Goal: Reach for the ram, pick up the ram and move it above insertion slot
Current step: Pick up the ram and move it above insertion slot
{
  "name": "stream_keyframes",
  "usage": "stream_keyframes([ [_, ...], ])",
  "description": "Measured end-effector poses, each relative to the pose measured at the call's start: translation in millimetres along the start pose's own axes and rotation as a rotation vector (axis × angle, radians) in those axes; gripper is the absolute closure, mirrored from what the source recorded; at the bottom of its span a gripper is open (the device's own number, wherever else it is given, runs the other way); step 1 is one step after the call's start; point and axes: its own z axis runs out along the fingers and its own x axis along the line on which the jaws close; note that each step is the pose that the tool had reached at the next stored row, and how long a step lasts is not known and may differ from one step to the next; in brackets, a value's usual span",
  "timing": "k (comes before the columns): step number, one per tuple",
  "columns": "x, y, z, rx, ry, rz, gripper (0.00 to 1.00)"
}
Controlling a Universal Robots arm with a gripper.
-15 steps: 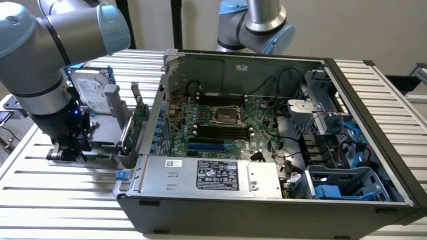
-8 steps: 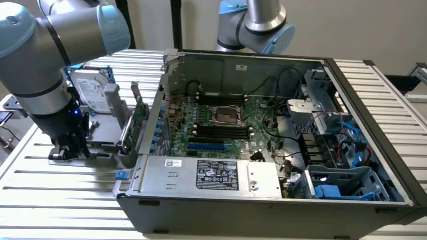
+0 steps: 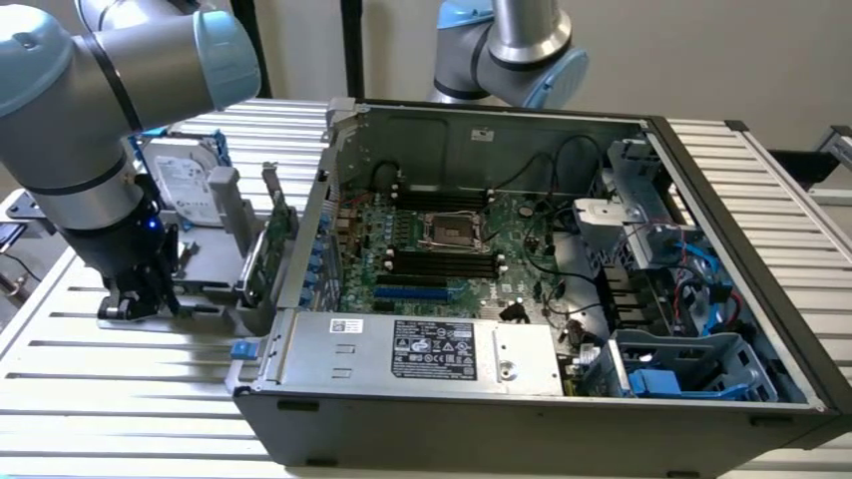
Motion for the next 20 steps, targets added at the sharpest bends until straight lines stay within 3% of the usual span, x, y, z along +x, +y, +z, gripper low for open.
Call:
stream_keyframes([
  [11,-0.1,0.1,-3.5,0.0,-0.0001,0.0,0.87],
  [16,-0.5,0.5,-13.6,0.0,0.0,0.0,0.87],
  [20,-0.9,0.8,-27.7,-0.0002,0.0001,0.0,0.87],
])
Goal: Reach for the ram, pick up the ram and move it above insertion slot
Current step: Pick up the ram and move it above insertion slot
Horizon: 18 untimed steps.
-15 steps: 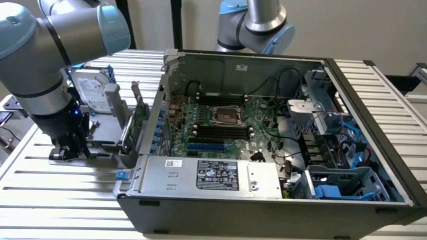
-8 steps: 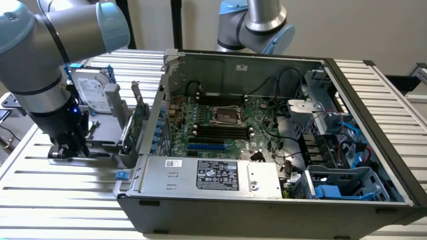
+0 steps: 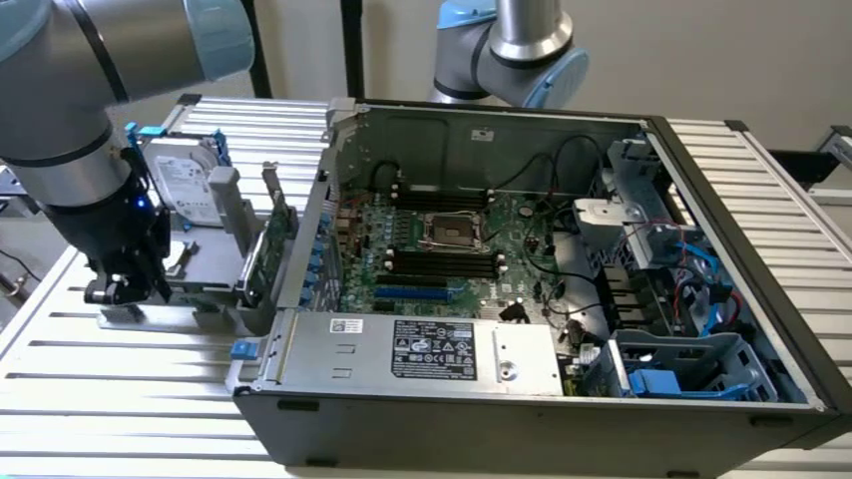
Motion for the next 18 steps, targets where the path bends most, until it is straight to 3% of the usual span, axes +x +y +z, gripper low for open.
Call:
stream_keyframes([
  [7,-0.5,-0.7,-31.8,0.0,0.0,-0.002,0.87],
  [12,-0.8,-5.8,-54.7,-0.0002,-0.0006,-0.008,0.87],
  [18,-0.7,-18.2,-82.5,-0.0006,-0.0082,-0.018,0.87],
])
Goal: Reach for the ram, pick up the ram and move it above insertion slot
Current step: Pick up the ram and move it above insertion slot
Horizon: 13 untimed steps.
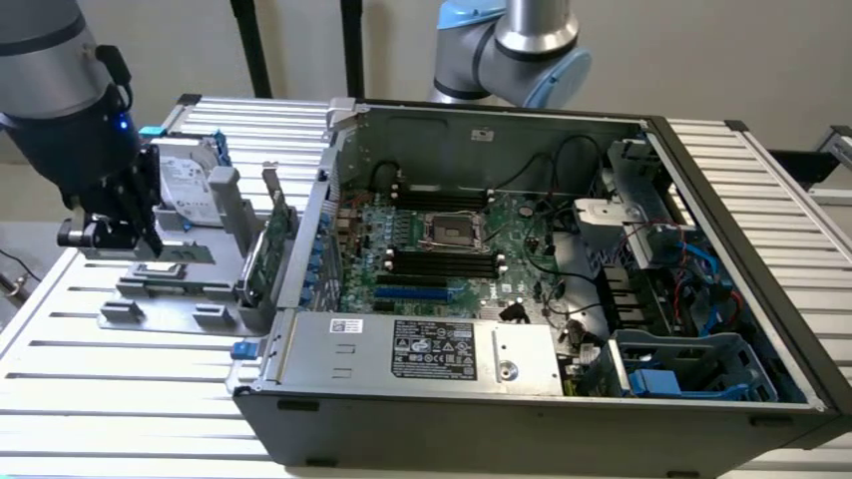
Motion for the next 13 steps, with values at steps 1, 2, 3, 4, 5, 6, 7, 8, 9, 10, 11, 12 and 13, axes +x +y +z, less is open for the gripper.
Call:
stream_keyframes([
  [1,0.1,-2.3,-4.6,0.0001,-0.0023,-0.002,0.87],
  [2,0.2,-4.8,-9.6,-0.0002,-0.0049,-0.004,0.87],
  [3,0.4,-7.2,-14.2,-0.0001,-0.0074,-0.006,0.87],
  [4,0.5,-9.6,-19.0,-0.0003,-0.0098,-0.007,0.87],
  [5,0.6,-12.0,-23.6,-0.0002,-0.0125,-0.009,0.87],
  [6,0.7,-14.4,-28.2,-0.0003,-0.015,-0.011,0.87],
  [7,0.9,-16.8,-32.8,-0.0004,-0.0175,-0.013,0.87],
  [8,0.9,-19.3,-37.5,-0.0003,-0.0203,-0.015,0.87],
  [9,1.0,-21.7,-42.1,-0.0006,-0.0226,-0.017,0.87],
  [10,1.0,-24.2,-46.7,-0.0006,-0.0253,-0.019,0.87],
  [11,1.0,-26.7,-51.2,-0.0007,-0.0279,-0.021,0.87],
  [12,1.1,-29.2,-55.6,-0.0007,-0.0306,-0.022,0.87],
  [13,1.1,-31.8,-60.0,-0.0007,-0.0332,-0.024,0.87],
])
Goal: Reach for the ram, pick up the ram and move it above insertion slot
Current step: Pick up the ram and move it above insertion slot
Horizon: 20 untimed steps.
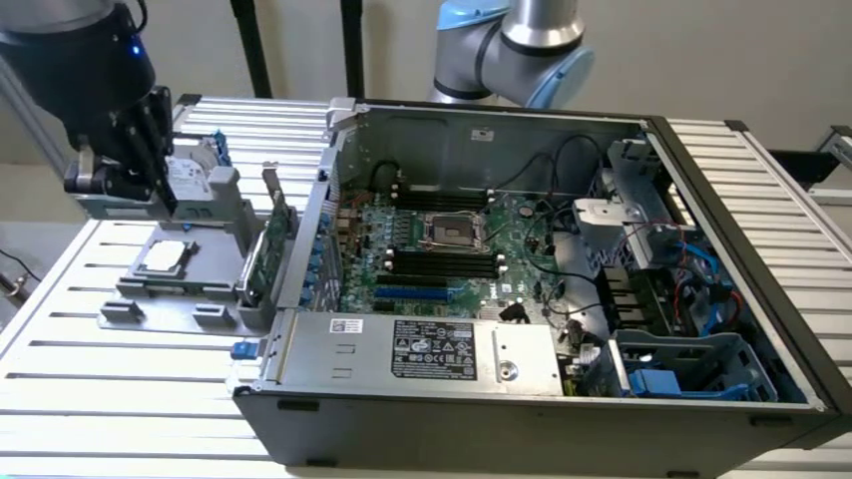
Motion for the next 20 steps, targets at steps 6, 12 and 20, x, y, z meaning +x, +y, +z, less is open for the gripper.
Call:
stream_keyframes([
  [6,-0.8,-21.7,-22.8,-0.0003,-0.0167,-0.008,0.87],
  [12,-0.9,-48.5,-34.8,-0.0012,-0.0301,-0.013,0.87],
  [20,-0.5,-84.4,-42.2,-0.0022,-0.0423,-0.016,0.87],
])
